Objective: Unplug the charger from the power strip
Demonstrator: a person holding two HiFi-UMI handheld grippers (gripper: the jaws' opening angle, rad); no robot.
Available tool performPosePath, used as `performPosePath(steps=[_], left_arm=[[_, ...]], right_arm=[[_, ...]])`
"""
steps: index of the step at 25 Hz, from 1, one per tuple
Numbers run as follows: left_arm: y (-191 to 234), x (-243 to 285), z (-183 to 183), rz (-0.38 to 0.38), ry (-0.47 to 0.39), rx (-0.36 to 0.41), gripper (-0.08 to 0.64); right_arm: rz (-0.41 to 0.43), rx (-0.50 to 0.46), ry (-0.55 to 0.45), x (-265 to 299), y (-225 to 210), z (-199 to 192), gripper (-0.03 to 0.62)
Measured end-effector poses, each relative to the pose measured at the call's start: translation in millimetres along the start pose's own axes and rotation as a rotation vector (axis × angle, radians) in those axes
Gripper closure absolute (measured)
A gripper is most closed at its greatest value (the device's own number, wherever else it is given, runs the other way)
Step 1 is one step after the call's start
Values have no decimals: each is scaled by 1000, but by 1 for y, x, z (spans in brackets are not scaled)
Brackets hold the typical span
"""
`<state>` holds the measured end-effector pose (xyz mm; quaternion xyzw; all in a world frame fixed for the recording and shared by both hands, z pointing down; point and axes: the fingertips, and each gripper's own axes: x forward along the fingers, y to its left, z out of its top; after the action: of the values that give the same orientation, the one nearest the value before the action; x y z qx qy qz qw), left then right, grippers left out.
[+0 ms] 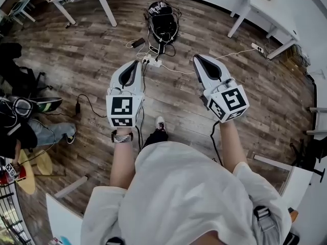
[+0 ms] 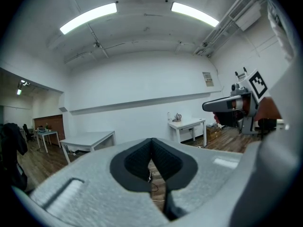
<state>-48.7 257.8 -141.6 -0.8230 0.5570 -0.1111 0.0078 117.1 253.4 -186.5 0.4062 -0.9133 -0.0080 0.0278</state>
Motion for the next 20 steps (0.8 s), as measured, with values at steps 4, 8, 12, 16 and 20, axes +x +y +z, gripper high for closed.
performPosePath(steps=[4, 8, 12, 16, 20], left_arm=[[30, 32, -10, 0, 19, -10, 557], [53, 60, -18, -8, 34, -8, 557], [67, 82, -29, -34, 48, -4, 557], [75, 106, -37, -57, 62, -4, 557], [81, 124, -46, -71, 76, -15, 557]], right_arm=[[-8, 14, 14, 40, -19, -9, 591], [-17, 46, 19, 78, -34, -17, 591], [-18, 51, 26, 108, -38, -25, 591], [-30, 49, 39, 127, -49, -29, 591], [-39, 58, 60, 140, -62, -40, 591]])
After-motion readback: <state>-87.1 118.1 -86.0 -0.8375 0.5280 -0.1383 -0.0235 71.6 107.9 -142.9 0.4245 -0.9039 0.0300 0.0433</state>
